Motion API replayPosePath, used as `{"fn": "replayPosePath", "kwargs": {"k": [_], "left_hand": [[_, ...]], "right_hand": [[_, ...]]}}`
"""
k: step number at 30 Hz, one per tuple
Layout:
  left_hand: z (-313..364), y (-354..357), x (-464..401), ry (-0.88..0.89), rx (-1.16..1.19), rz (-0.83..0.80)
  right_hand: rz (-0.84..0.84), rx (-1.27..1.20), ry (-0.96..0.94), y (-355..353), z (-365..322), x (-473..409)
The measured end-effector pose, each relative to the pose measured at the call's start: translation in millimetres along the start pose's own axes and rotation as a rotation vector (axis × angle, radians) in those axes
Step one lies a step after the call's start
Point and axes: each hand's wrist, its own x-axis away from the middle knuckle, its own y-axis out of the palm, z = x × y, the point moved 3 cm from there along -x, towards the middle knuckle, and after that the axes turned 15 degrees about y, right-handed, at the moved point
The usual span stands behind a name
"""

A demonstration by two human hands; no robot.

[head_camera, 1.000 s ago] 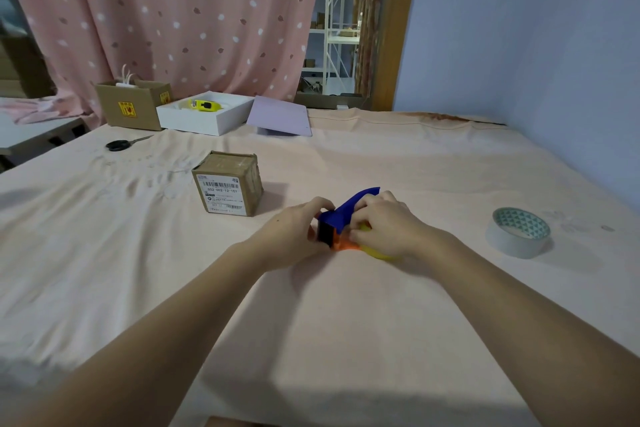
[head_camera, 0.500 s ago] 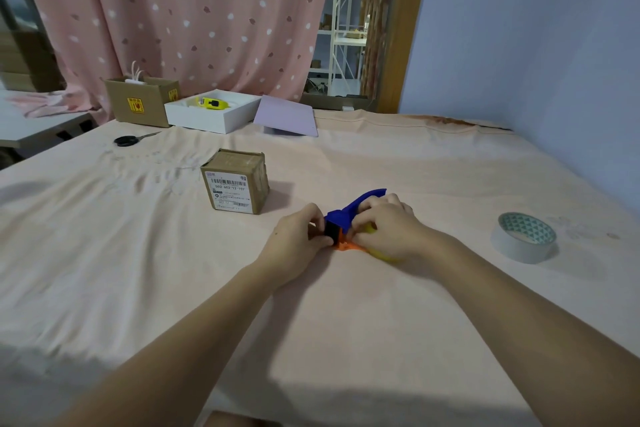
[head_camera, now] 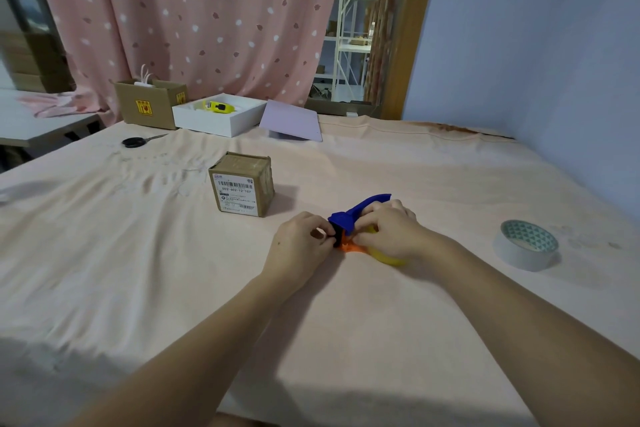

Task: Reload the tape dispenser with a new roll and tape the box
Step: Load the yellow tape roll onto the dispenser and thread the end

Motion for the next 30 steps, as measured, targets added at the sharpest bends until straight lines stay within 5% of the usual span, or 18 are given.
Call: {"fn": "replayPosePath", "kwargs": {"k": [7, 16, 30], "left_hand": [[3, 2, 4, 0.023, -0.006, 0.046], [1, 12, 0, -0.152, 0.12, 0.061], [4, 17, -7, -0.131, -0.039, 0.069]], "right_hand": [[-0.001, 0.003, 0.029, 0, -3, -1], [-0.069, -0.024, 0.041, -3, -8, -1], [-0.035, -0.059, 0.072, -1, -9, -6]]}}
